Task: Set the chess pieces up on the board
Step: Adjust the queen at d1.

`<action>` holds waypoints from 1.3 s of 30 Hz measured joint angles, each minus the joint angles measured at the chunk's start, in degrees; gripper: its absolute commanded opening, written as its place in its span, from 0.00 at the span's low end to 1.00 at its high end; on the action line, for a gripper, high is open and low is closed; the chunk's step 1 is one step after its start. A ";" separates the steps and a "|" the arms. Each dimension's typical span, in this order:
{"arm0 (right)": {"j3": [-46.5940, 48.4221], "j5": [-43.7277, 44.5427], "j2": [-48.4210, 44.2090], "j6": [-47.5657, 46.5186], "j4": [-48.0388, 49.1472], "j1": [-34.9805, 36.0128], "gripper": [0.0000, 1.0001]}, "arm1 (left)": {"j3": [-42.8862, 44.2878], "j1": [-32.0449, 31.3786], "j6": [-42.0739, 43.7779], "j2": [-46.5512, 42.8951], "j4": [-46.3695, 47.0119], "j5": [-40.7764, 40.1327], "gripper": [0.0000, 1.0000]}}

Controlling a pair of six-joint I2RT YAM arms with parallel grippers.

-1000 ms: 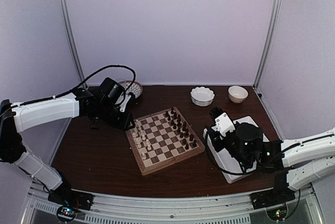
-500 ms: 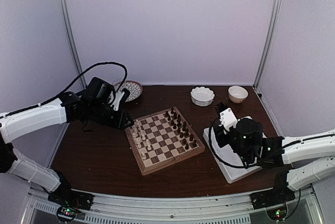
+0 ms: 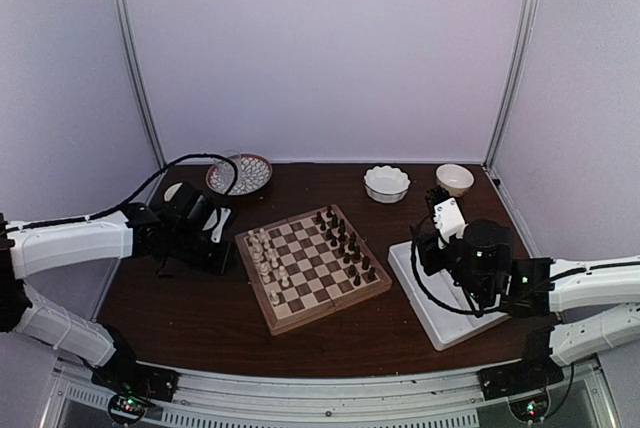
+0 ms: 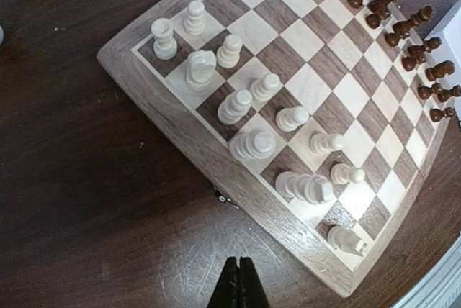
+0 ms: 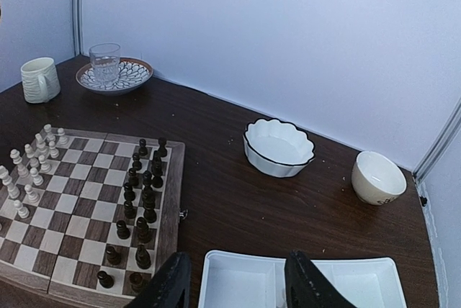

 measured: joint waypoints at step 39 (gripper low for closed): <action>-0.79 0.44 2.29 -1.01 0.61 -1.11 0.49 | -11.19 2.32 -2.54 3.41 21.86 1.33 0.00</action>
